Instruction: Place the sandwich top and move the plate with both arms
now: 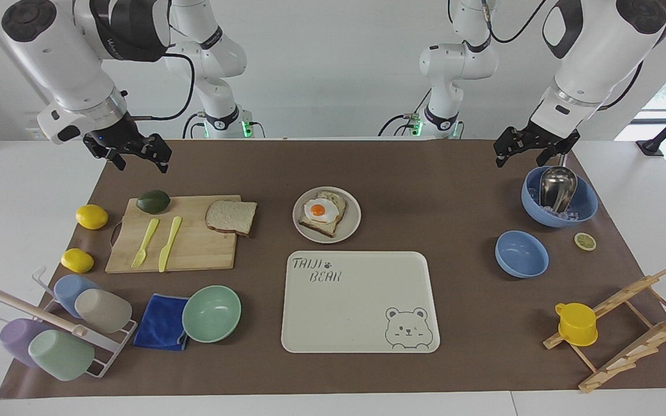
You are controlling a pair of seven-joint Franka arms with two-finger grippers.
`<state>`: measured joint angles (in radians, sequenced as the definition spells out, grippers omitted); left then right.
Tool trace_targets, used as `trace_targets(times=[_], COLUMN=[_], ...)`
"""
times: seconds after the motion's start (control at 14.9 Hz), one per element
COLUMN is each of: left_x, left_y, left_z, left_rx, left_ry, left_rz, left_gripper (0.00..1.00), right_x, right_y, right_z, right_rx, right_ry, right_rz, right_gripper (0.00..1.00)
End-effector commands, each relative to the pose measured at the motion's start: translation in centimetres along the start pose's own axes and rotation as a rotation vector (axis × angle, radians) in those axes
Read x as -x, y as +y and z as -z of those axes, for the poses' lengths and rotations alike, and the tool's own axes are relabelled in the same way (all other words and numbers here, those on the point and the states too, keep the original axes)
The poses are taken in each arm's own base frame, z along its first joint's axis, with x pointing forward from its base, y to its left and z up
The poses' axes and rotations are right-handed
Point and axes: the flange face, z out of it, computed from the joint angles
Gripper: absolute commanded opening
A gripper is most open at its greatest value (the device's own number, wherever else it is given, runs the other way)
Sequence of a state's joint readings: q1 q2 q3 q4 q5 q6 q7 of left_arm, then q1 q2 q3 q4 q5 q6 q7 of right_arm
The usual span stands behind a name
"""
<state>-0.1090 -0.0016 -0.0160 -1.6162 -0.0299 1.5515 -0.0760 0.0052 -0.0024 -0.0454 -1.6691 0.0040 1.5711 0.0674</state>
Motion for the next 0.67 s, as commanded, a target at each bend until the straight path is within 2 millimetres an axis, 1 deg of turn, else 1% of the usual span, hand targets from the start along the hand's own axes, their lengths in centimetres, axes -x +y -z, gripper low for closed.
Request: trace_targets(times=[0.0,0.27,0.6], left_x=[0.62,0.62,0.62], left_y=[-0.38,-0.38,-0.38], left_z=[0.33,0.33,0.33], left_rx=[-0.013,-0.013,-0.013], left_ry=[-0.003,-0.003,-0.003], left_rz=[0.000,0.000,0.000], left_gripper=[1.00,1.00,1.00], right_x=[0.00,0.22,0.50], right_y=[-0.27,0.53,0.55], right_z=[0.34,-0.13,-0.34], right_rx=[0.017,0.010,0.010], right_ry=[-0.002,-0.013,-0.027], right_rz=[0.028,-0.001,0.018], right_gripper=[1.00,1.00,1.00])
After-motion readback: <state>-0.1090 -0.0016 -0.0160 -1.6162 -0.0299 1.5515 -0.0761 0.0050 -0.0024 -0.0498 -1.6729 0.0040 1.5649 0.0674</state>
